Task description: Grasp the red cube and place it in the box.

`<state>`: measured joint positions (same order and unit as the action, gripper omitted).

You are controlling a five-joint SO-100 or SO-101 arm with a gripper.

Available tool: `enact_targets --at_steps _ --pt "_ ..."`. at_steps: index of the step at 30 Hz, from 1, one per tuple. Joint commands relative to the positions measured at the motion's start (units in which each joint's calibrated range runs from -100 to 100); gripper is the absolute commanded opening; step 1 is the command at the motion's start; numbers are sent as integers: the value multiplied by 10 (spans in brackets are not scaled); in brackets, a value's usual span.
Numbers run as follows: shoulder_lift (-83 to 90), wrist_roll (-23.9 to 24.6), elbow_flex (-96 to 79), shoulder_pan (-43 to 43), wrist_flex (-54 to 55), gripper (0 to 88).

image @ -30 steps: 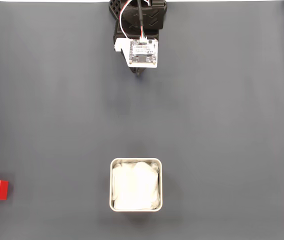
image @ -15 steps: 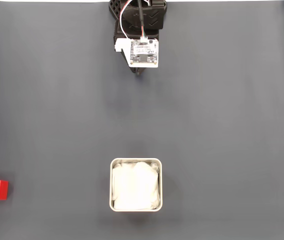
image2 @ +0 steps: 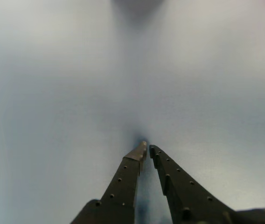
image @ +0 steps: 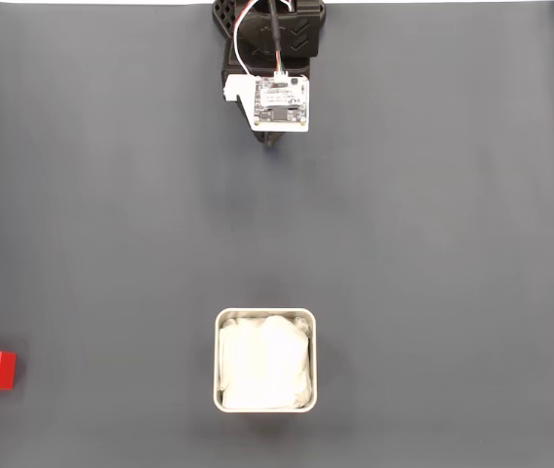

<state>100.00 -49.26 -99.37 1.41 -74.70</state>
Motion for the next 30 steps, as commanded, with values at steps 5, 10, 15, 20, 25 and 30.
enact_targets --at_steps 5,10,15,20,25,30 --pt "-6 -7 30 -1 123 0" --pt "-87 -9 177 -8 199 0" --pt "-183 -10 357 -13 207 0" --pt "-254 -7 495 -21 206 0" --pt "-339 -7 634 -20 153 0" --pt "-401 -13 714 -13 106 0"
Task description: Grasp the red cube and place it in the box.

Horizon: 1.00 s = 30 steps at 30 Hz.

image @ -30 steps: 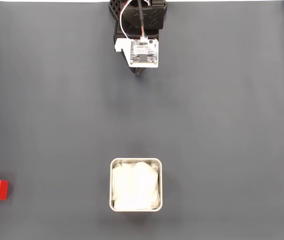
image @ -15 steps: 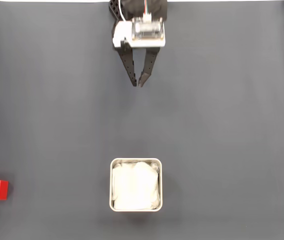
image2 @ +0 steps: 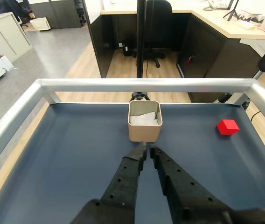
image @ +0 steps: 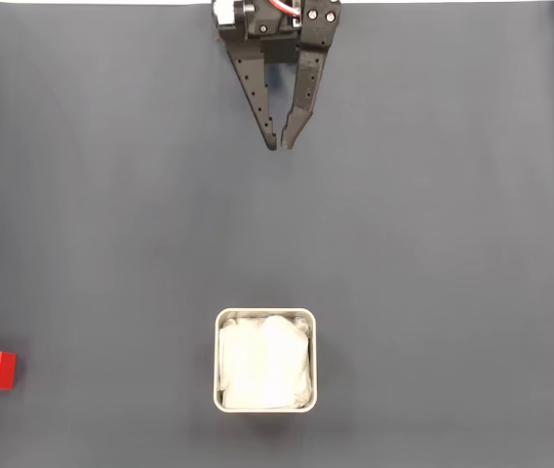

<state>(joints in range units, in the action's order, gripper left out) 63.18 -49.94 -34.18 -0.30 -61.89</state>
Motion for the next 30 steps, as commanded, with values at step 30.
enact_targets --at_steps 30 --pt "-231 18 178 170 -23 0"
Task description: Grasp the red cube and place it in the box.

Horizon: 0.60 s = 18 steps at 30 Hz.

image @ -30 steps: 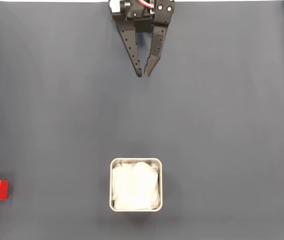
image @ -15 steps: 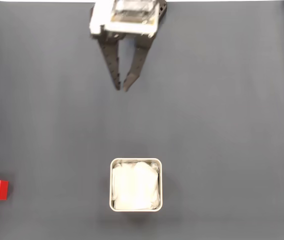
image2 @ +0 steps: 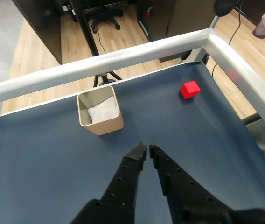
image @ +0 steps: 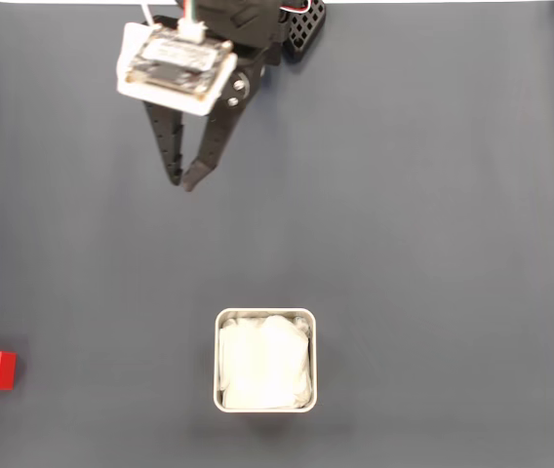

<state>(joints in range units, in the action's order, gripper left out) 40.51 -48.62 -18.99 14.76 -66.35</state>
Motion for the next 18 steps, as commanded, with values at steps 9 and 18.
enact_targets --at_steps 9,18 --pt "-46 -4 27 70 59 2" --pt "-102 -14 27 109 109 56"
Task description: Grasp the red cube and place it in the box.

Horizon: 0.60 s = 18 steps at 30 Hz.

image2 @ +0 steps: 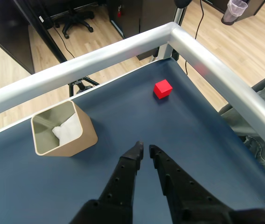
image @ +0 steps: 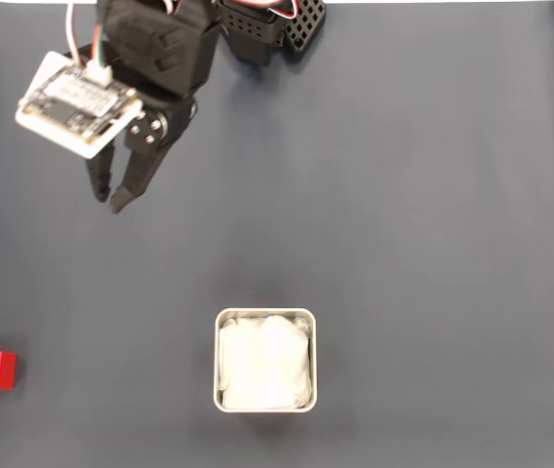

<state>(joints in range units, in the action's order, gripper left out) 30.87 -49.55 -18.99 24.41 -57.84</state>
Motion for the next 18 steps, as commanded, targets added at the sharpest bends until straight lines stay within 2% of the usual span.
enact_targets --at_steps 1,18 --pt "-12 -5 27 15 32 67" --pt "-123 0 32 44 155 230"
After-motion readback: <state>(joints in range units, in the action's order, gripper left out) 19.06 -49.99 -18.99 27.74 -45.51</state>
